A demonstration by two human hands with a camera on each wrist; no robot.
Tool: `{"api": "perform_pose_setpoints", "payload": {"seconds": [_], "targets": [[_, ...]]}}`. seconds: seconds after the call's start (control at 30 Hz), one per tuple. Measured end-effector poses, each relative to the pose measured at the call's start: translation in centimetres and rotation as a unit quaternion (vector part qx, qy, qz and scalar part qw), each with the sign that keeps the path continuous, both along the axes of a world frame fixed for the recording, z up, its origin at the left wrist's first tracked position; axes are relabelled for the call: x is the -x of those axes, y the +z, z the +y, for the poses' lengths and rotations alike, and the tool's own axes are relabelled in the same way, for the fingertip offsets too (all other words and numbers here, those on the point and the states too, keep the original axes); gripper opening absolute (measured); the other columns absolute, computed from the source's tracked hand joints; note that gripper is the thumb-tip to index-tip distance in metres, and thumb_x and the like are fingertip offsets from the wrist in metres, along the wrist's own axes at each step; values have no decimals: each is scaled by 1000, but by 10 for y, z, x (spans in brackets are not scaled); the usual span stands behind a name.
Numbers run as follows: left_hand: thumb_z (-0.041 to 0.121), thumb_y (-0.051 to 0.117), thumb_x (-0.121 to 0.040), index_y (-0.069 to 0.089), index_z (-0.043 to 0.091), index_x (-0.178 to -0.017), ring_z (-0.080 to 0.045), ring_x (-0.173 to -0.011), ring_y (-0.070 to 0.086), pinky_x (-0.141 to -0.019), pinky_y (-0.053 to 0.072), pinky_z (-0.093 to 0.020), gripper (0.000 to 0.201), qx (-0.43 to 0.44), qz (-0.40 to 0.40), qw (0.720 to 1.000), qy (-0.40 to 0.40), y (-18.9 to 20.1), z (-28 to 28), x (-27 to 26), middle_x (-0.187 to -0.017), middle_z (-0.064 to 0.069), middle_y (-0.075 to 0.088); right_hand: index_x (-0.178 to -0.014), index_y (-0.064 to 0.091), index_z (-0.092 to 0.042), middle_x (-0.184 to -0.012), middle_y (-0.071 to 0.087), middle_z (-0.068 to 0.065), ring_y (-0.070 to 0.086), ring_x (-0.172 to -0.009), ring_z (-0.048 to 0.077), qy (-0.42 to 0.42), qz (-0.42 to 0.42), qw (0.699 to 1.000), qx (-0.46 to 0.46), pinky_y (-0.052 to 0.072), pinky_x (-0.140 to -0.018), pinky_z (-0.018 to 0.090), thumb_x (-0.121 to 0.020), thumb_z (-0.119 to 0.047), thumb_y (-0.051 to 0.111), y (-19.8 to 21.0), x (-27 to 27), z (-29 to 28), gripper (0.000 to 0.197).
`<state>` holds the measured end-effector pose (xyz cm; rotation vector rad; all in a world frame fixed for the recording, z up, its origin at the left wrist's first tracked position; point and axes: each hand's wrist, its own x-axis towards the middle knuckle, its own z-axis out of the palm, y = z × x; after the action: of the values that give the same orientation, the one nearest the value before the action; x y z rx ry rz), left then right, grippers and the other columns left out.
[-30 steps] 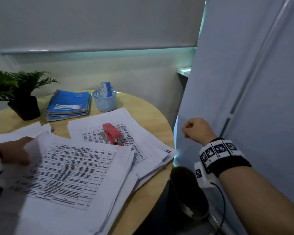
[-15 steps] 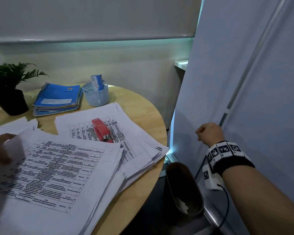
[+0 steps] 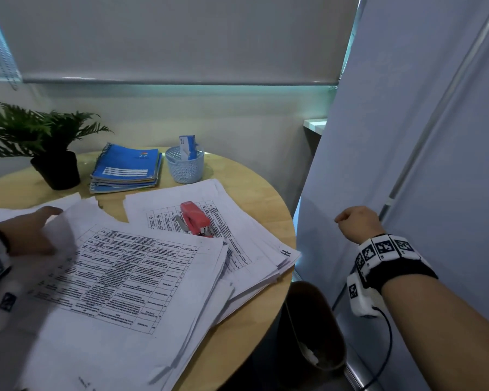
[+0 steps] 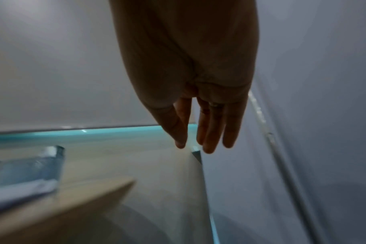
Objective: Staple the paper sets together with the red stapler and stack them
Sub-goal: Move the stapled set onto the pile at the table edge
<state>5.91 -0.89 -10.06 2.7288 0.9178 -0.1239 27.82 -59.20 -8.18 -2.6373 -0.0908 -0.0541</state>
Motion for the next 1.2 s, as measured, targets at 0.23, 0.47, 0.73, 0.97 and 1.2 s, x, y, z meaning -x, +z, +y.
{"api": "perform_pose_setpoints", "payload": {"seconds": [0.23, 0.47, 0.73, 0.97, 1.2], "targets": [[6, 58, -84, 20, 14, -148, -35, -118, 49, -94, 39, -39, 75, -61, -92, 994, -5, 101, -73, 22, -134, -22, 48, -92, 70, -11, -101, 67, 6, 59, -96, 21, 139, -56, 988, -37, 43, -83, 25, -88, -15, 58, 66, 43, 102, 13], [-1, 46, -88, 26, 9, -143, -27, -96, 51, -77, 36, -31, 59, -64, -226, 970, -62, 165, -103, 42, -122, -20, 55, -119, 58, -20, -112, 56, 0, 53, -97, 14, 293, -43, 951, -88, 38, -78, 23, -80, -34, 74, 103, 94, 239, 44], [5, 48, -88, 46, 22, -126, -16, -90, 52, -73, 40, -24, 41, -52, -378, 914, -138, 194, -98, 68, -102, 3, 53, -116, 64, -10, -107, 71, 5, 67, -101, 23, 381, 60, 858, -340, 52, -93, 43, -82, -21, 74, 113, 127, 312, 37], [50, 69, -77, 15, 20, -148, -19, -131, 39, -109, 34, -38, 94, 145, -493, 856, 60, 165, -61, 84, -147, -5, 33, -101, 63, -19, -100, 69, -2, 65, -93, 10, 313, -22, 810, -496, 49, -75, 20, -90, -18, 64, 134, 126, 308, 11], [35, 57, -91, 36, 17, -128, -5, -97, 62, -75, 51, -23, 47, 323, -589, 741, -33, 168, -81, 67, -115, 4, 60, -111, 57, -16, -103, 69, -1, 67, -94, 12, 296, -112, 777, -543, 53, -83, 28, -85, -29, 70, 153, 141, 316, 32]]}}
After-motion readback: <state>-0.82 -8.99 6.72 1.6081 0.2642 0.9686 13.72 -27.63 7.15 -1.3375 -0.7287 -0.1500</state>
